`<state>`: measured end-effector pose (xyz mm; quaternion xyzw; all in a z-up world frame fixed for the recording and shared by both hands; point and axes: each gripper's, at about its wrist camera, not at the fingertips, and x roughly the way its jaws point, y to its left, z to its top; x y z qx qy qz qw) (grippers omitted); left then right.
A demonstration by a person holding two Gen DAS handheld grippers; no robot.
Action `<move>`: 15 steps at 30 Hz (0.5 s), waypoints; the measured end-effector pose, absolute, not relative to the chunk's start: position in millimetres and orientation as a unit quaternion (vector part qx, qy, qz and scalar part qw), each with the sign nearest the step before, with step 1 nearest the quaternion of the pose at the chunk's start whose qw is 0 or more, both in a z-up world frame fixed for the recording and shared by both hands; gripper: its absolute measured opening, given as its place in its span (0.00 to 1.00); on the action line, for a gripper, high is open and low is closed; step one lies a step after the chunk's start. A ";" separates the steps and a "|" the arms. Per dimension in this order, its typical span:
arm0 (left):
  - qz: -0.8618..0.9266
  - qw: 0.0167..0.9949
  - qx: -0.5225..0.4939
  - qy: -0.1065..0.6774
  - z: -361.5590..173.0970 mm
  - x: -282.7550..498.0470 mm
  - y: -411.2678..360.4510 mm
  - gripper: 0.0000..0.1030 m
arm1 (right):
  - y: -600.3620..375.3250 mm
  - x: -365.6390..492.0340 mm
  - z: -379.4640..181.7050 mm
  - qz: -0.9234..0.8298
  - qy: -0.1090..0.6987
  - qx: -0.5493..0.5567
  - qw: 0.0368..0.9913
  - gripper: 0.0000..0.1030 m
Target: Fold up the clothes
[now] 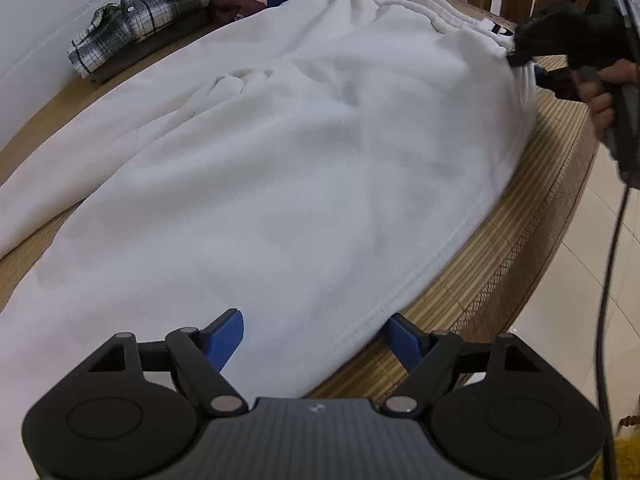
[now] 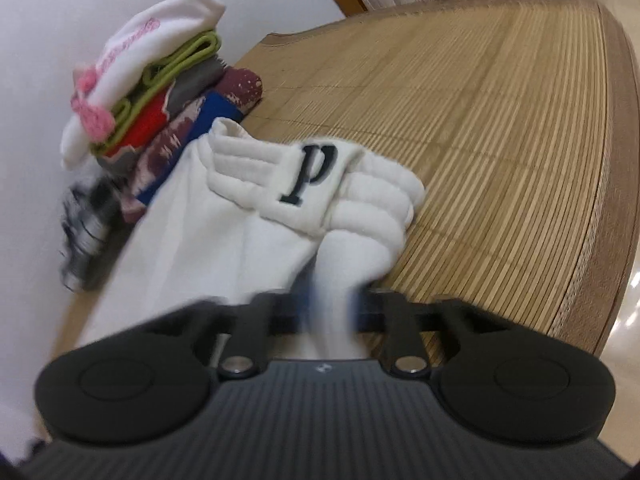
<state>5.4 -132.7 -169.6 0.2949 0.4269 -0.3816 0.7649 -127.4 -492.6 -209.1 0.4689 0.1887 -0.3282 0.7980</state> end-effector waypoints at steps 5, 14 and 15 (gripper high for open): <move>-0.365 0.783 0.291 0.411 -171.3 7.5 -135.1 0.84 | -485.1 -151.3 -170.9 -0.270 0.090 0.524 0.803 0.12; -0.388 0.803 0.246 0.381 -151.8 12.7 -127.4 0.13 | -474.4 -134.9 -131.8 -0.240 0.064 0.509 0.825 0.12; -0.388 0.807 0.232 0.379 -143.2 14.0 -121.6 0.12 | -475.0 -137.6 -132.3 -0.241 0.064 0.511 0.823 0.12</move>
